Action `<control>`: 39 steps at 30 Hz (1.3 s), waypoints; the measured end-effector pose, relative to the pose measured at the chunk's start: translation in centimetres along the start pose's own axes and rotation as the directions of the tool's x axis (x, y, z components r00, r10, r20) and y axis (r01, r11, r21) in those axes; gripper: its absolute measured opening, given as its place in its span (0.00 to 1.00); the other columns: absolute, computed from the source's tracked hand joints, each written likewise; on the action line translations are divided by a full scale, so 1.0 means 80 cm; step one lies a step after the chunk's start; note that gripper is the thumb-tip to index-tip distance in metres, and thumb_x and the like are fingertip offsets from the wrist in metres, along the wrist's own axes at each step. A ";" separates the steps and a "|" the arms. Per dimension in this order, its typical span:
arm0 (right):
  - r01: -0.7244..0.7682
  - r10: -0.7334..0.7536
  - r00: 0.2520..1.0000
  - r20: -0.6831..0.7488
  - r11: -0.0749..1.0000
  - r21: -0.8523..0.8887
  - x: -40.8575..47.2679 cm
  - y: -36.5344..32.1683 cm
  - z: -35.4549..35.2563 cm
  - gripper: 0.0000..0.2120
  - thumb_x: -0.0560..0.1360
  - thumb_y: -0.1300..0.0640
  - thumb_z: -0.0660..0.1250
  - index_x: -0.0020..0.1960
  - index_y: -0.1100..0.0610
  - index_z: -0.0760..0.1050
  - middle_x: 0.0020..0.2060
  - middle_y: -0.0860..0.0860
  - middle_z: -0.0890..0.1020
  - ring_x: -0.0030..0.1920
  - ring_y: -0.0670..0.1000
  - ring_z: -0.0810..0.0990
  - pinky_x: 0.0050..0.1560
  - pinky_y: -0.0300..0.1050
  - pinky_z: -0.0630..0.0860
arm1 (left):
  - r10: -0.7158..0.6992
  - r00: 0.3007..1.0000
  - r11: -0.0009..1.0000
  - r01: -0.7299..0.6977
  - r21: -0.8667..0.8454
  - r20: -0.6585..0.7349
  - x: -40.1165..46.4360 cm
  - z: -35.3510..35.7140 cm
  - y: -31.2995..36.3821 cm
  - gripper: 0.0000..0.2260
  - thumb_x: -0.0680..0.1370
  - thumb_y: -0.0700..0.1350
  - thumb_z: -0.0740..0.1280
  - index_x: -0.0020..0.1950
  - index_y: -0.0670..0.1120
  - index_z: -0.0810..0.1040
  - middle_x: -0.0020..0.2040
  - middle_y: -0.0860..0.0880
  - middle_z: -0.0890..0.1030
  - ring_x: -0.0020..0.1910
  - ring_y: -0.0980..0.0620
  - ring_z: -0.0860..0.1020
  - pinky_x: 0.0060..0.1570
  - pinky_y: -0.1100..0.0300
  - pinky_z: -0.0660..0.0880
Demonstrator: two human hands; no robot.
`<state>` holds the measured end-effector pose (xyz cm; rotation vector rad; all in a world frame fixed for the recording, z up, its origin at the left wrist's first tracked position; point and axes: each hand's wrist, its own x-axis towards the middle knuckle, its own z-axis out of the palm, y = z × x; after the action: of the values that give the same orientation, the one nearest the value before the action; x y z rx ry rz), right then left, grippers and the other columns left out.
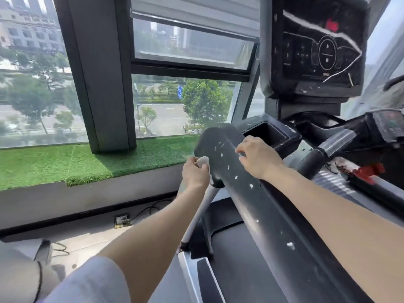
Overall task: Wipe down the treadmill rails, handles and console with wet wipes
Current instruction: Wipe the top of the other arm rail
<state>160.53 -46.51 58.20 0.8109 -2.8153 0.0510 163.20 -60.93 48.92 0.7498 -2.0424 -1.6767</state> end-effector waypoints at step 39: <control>-0.212 0.211 0.977 -0.029 0.959 -0.189 0.032 -0.024 0.051 0.10 0.77 0.64 0.60 0.54 0.59 0.77 0.54 0.47 0.73 0.53 0.50 0.70 0.39 0.48 0.77 | 0.163 0.978 0.963 -0.128 -0.237 0.133 0.120 0.095 -0.029 0.11 0.81 0.45 0.62 0.56 0.44 0.82 0.51 0.47 0.78 0.47 0.53 0.75 0.44 0.71 0.62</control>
<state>158.60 -49.84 54.70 0.4644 -2.8316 -0.1804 151.44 -61.45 44.73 0.3965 -1.9049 -1.8887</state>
